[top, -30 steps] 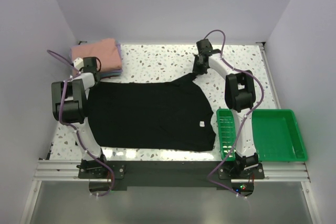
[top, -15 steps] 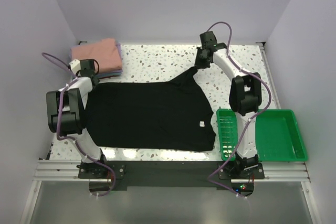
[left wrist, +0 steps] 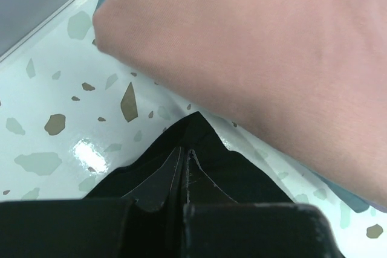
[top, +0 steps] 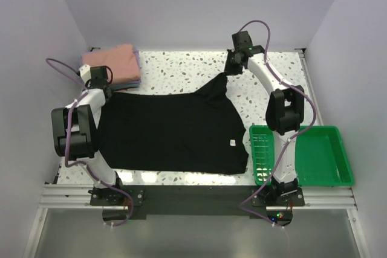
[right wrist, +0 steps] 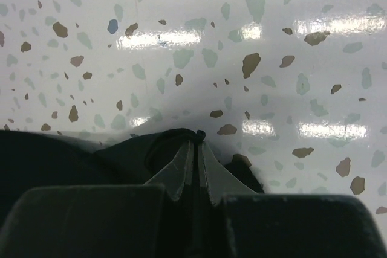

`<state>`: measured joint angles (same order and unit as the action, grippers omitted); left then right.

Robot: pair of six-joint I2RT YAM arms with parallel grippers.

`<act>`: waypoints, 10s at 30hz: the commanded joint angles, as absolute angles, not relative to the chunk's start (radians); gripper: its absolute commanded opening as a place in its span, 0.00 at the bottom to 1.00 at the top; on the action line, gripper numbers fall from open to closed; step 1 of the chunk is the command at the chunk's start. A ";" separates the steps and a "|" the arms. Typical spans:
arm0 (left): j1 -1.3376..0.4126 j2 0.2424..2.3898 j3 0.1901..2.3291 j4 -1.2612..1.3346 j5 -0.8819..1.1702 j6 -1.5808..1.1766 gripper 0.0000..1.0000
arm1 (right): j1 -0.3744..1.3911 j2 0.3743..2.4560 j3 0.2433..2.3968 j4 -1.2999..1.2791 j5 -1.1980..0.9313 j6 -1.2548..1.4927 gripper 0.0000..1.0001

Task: Fold and stack the t-shirts
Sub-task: Fold the tshirt

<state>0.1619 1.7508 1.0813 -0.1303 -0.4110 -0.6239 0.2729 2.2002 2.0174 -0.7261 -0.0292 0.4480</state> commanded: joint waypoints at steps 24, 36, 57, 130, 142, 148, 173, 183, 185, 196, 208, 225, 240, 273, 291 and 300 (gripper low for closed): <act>0.170 1.700 1.144 -0.015 -0.200 -0.525 0.00 | 0.204 2.240 2.294 -0.738 -0.100 0.451 0.00; 0.172 1.654 1.109 -0.127 -0.232 -0.426 0.00 | 0.224 1.873 1.830 -0.831 -0.179 0.419 0.00; 0.172 1.572 1.089 -0.429 -0.264 -0.475 0.00 | 0.281 1.568 1.436 -1.034 -0.212 0.405 0.00; 0.080 1.723 0.920 -0.370 0.017 -0.647 0.75 | 0.698 1.818 1.197 -0.606 -0.005 0.322 0.39; 0.080 1.723 0.920 -0.364 0.031 -0.637 0.75 | 0.699 1.816 1.216 -0.626 -0.003 0.327 0.04; 0.080 1.718 0.907 -0.357 0.040 -0.627 0.75 | 0.698 1.789 1.224 -0.655 -0.043 0.342 0.00; 0.080 1.709 0.888 -0.359 0.077 -0.535 0.75 | 0.790 1.890 1.384 -0.847 -0.449 0.307 0.00; 0.100 1.694 0.874 -0.357 0.071 -0.531 0.76 | 0.793 1.905 1.407 -0.805 -0.400 0.365 0.07; 0.130 1.689 0.868 -0.360 0.074 -0.531 0.76 | 0.792 1.901 1.423 -0.814 -0.402 0.361 0.24; 0.238 1.626 0.847 -0.388 0.074 -0.522 0.76 | 0.625 1.884 1.618 -0.953 -0.288 0.339 0.52; 0.238 1.577 0.966 -0.384 0.092 -0.591 0.76 | 0.301 1.884 1.543 -0.875 -0.107 0.350 0.53; 0.238 1.635 1.038 -0.292 0.052 -0.638 0.75 | 0.204 2.011 1.508 -0.805 -0.132 0.305 0.52; 0.247 1.694 1.006 -0.216 -0.044 -0.672 0.76 | 0.181 2.057 1.476 -0.785 -0.192 0.304 0.11; 0.261 1.696 1.089 -0.216 -0.236 -0.471 0.52 | 0.149 1.951 1.453 -0.792 -0.147 0.371 0.00; 0.245 1.802 1.072 -0.190 -0.202 -0.472 0.40 | 0.150 1.939 1.445 -0.788 -0.158 0.356 0.00; 0.242 1.838 1.065 -0.192 -0.213 -0.482 0.31 | 0.150 1.927 1.437 -0.795 -0.161 0.337 0.00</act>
<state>0.2470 1.8202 1.0660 -0.2211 -0.1917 -0.4862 0.1539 1.9881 1.4467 -0.7963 -0.1486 0.3504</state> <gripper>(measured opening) 0.319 0.019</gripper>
